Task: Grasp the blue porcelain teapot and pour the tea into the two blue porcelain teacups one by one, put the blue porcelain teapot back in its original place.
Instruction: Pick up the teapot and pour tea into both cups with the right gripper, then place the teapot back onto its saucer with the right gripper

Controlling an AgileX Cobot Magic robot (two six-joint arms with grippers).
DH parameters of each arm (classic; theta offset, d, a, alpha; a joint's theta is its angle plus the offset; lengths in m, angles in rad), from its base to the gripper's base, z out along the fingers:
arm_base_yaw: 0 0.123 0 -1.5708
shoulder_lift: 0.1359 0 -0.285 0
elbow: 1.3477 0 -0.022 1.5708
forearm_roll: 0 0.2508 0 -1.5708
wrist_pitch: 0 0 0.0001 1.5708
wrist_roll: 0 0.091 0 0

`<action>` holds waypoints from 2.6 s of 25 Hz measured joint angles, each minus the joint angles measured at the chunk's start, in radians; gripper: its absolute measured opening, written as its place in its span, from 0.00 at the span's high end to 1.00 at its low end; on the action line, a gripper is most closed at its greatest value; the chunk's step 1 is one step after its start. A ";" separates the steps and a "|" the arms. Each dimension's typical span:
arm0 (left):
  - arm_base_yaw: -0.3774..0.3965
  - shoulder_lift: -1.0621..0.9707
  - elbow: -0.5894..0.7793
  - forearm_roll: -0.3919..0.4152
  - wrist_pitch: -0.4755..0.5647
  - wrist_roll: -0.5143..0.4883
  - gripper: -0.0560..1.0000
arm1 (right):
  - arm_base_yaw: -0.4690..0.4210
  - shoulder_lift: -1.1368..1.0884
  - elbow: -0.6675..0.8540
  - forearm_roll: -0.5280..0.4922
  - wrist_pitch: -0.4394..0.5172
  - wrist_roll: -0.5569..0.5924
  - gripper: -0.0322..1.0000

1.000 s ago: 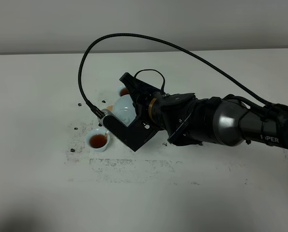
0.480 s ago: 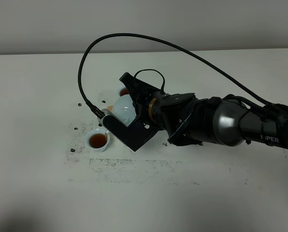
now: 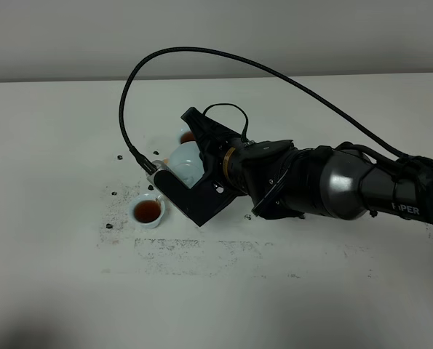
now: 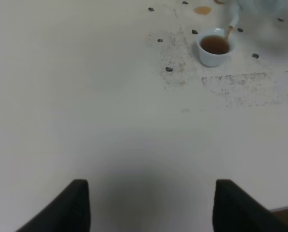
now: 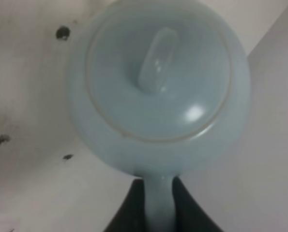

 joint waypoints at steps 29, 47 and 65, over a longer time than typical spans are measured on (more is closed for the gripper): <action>0.000 0.000 0.000 0.000 0.000 0.000 0.41 | -0.010 -0.178 0.000 1.269 0.165 0.331 0.90; 0.000 0.000 0.000 0.000 0.000 0.000 0.41 | -0.027 -0.004 0.000 1.359 0.173 0.349 0.90; 0.000 0.000 0.000 0.000 0.000 0.000 0.41 | -0.116 -0.160 0.000 1.348 0.205 0.349 0.90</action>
